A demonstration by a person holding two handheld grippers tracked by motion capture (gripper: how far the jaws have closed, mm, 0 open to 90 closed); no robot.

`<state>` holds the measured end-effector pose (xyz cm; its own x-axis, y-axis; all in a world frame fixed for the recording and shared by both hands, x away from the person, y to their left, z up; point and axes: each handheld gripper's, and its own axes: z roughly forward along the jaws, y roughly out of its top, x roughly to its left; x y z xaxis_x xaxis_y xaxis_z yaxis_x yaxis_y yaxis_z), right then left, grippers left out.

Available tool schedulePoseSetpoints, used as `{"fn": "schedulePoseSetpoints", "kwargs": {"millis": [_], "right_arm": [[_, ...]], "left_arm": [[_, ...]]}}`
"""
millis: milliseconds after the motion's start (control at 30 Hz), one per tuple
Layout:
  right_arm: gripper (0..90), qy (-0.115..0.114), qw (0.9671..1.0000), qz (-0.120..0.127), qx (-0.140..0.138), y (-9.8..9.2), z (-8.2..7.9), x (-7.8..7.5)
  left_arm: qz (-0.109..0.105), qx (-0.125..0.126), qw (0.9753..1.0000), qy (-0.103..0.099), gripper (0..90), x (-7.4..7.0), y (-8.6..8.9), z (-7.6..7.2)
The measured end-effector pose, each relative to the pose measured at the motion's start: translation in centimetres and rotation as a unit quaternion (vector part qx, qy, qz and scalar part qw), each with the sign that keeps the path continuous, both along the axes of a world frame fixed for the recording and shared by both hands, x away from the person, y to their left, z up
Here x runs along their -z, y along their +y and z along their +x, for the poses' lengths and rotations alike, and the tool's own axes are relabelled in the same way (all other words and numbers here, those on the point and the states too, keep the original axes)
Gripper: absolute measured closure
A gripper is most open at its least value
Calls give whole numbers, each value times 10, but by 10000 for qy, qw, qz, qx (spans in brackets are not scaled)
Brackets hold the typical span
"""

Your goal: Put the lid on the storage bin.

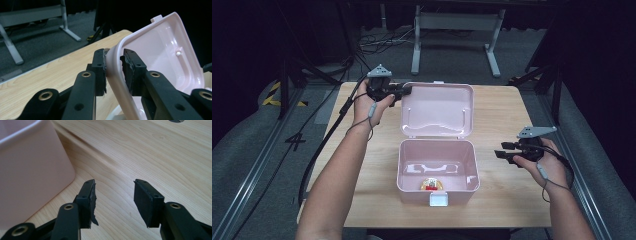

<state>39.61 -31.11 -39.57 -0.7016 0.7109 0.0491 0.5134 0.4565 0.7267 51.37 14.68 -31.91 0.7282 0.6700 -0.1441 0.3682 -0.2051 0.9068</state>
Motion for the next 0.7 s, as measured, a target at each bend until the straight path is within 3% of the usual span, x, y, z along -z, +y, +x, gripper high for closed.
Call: {"fn": "schedulePoseSetpoints", "kwargs": {"millis": [367,700], "right_arm": [[589,-7,9997,129,-198,10,-7,-14],[594,-55,9993,167,-344,19,-9,-22]], "left_arm": [[-183,197,9991,-315,739,-20,5,-25],[-244,334,9980,-469,732,-31,7,-46]]}}
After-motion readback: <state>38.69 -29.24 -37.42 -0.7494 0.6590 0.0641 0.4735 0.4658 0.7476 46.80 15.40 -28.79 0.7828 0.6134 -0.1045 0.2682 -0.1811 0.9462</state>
